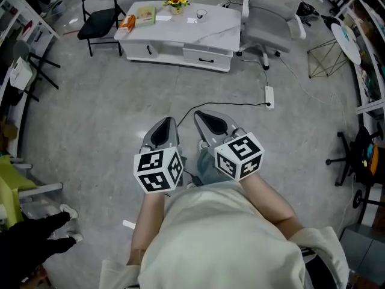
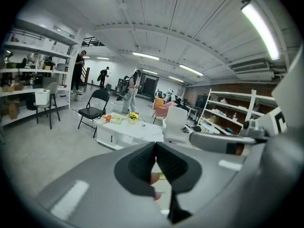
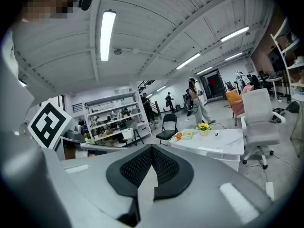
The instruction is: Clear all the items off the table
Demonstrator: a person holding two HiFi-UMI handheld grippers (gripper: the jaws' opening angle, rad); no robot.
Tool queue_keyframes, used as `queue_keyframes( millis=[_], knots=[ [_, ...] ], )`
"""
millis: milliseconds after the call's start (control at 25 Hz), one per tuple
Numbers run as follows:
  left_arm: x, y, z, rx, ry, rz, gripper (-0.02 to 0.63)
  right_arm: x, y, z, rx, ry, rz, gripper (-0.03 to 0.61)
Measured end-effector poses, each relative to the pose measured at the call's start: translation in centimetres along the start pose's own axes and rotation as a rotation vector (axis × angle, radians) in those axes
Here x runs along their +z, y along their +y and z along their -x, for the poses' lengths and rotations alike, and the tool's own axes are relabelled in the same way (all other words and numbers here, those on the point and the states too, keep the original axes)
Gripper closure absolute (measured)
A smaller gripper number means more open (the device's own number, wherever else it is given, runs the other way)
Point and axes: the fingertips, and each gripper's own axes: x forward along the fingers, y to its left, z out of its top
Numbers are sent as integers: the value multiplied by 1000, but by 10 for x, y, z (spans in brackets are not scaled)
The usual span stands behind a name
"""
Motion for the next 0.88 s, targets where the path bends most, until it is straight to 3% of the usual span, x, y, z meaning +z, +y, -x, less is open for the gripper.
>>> queue_keyframes(
  millis=[880],
  knots=[
    [76, 12, -152, 142, -22, 70, 604, 66, -132, -93, 126, 54, 66, 581]
  ],
)
